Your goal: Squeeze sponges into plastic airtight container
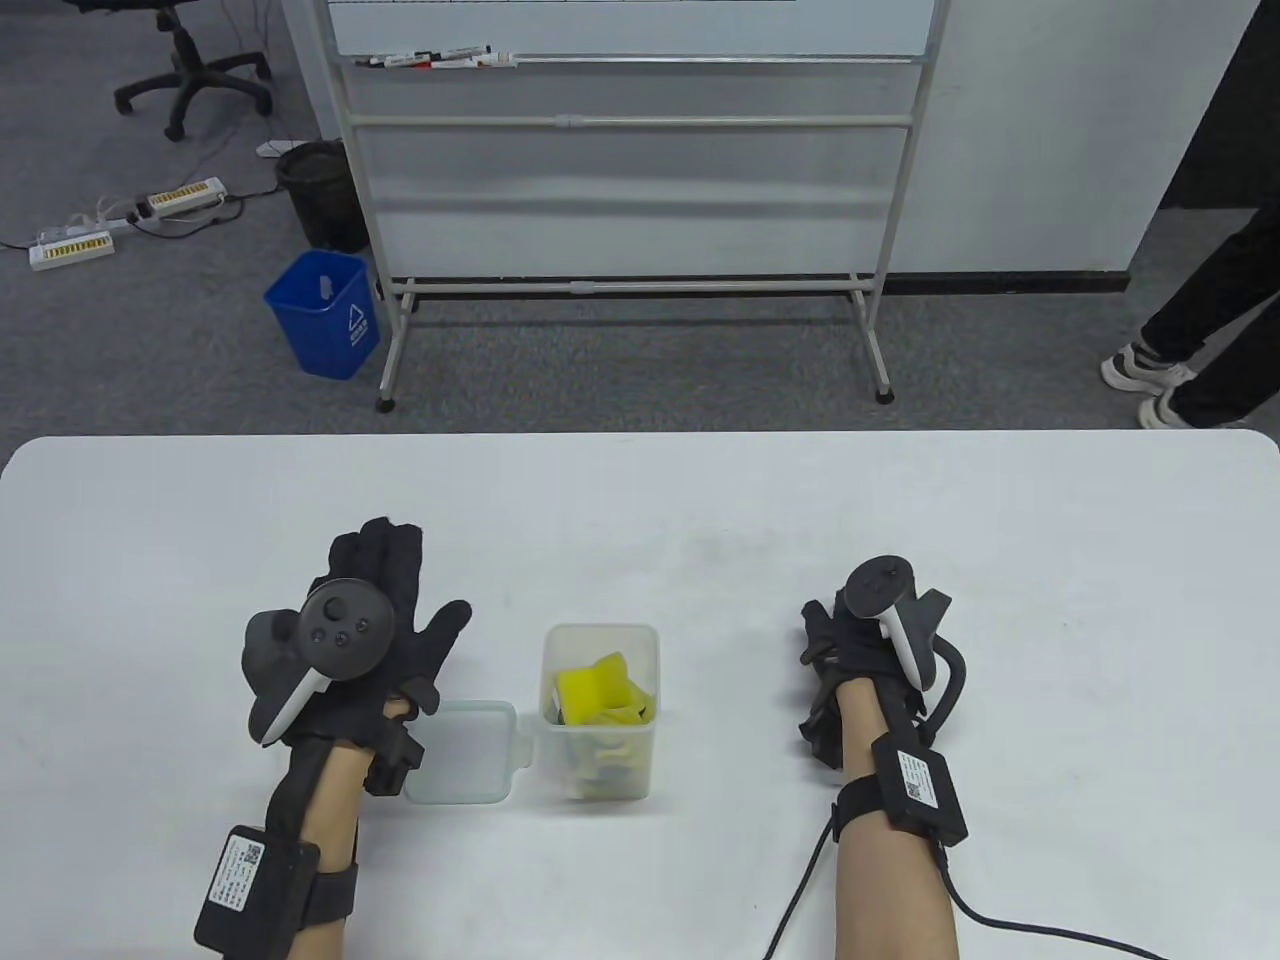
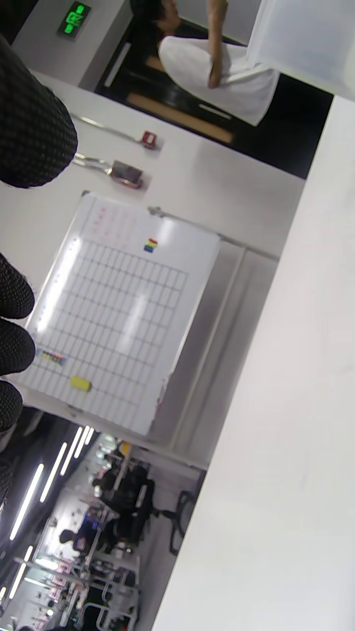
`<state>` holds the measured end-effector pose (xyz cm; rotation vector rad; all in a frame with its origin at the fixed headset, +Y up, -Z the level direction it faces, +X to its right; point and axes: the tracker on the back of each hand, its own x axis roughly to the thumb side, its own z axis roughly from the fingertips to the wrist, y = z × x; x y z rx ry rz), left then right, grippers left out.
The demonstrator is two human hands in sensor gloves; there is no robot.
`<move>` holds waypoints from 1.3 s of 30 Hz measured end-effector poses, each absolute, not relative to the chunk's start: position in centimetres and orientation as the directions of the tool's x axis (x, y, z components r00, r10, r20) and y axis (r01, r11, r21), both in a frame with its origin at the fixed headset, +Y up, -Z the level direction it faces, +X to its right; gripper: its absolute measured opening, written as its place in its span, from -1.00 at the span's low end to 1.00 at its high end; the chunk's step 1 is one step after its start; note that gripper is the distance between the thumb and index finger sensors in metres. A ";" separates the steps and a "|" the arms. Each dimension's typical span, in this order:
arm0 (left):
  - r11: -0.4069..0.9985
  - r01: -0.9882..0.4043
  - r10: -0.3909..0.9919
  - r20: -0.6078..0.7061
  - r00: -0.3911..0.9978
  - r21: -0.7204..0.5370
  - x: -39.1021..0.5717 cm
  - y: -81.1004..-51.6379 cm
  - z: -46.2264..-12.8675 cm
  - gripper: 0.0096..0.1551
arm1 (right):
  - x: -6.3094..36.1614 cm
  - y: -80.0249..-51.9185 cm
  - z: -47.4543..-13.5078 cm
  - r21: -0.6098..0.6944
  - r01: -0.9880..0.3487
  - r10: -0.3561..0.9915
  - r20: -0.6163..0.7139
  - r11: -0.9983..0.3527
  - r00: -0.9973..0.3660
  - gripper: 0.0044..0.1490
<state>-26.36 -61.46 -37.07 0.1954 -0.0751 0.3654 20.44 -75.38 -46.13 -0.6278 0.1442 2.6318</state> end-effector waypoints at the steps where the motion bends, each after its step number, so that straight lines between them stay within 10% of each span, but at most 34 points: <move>1: 0.909 -0.378 0.362 0.121 0.924 0.174 -26.2 -61.4 -37.0 0.02 | 20.5 -75.1 -45.9 -0.017 -0.423 0.385 -0.448 -0.906 -0.807 -0.11; 11: 0.749 -0.636 0.595 0.233 0.770 0.188 -25.6 -60.4 -36.2 -0.06 | 18.9 -67.6 -42.3 -0.379 -0.766 0.840 -0.060 -0.519 -0.539 -0.09; 21: 0.591 -0.802 0.719 0.392 0.574 0.090 -23.3 -58.9 -34.7 -0.14 | 8.3 -57.7 -34.9 -0.074 -0.970 0.807 0.542 -0.231 -0.234 -0.11; 34: 0.220 -0.938 0.917 0.385 0.105 -0.268 -21.6 -59.9 -35.1 -0.09 | 1.3 -58.4 -32.7 0.221 -0.967 0.773 0.632 -0.126 0.044 -0.17; 39: 0.205 -0.956 0.917 0.384 0.112 -0.210 -22.0 -60.1 -35.3 -0.21 | 1.3 -58.8 -33.0 0.274 -0.952 0.802 0.594 -0.135 0.058 -0.16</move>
